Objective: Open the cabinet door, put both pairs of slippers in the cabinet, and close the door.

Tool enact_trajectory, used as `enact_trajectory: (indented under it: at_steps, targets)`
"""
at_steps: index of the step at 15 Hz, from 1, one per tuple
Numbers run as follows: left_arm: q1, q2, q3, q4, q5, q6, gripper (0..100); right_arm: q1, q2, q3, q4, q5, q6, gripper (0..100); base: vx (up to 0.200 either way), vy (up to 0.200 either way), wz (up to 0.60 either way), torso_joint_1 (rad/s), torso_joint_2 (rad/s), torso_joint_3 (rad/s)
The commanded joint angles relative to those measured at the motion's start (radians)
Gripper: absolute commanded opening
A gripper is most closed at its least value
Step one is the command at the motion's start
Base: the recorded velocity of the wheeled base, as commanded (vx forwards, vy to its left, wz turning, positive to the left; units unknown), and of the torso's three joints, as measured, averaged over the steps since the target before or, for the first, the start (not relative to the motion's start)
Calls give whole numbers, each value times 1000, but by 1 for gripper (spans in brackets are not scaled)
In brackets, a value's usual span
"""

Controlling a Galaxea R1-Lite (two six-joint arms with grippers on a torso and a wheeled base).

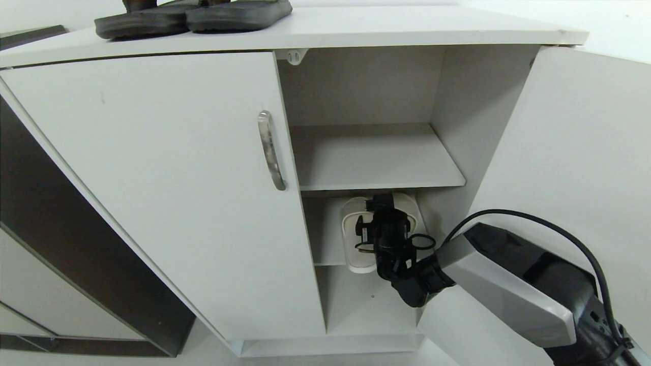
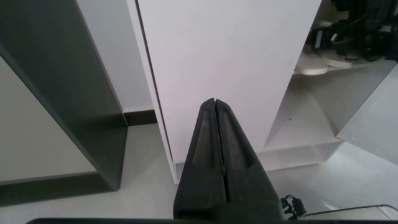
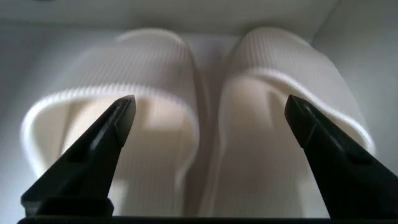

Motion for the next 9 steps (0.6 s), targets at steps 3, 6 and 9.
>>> enact_trajectory:
  at_steps: [3,6,9]
  targets:
    - [0,2,0,0,0,1,0,109,-255,458,-239,-34,-51,100,0,0,0,0,0,0]
    - [0,2,0,0,0,-1,0,158,-328,711,-383,-30,-81,100,0,0,0,0,0,0]
    - [0,2,0,0,0,-2,0,158,-316,718,-396,-24,-81,100,0,0,0,0,0,0]
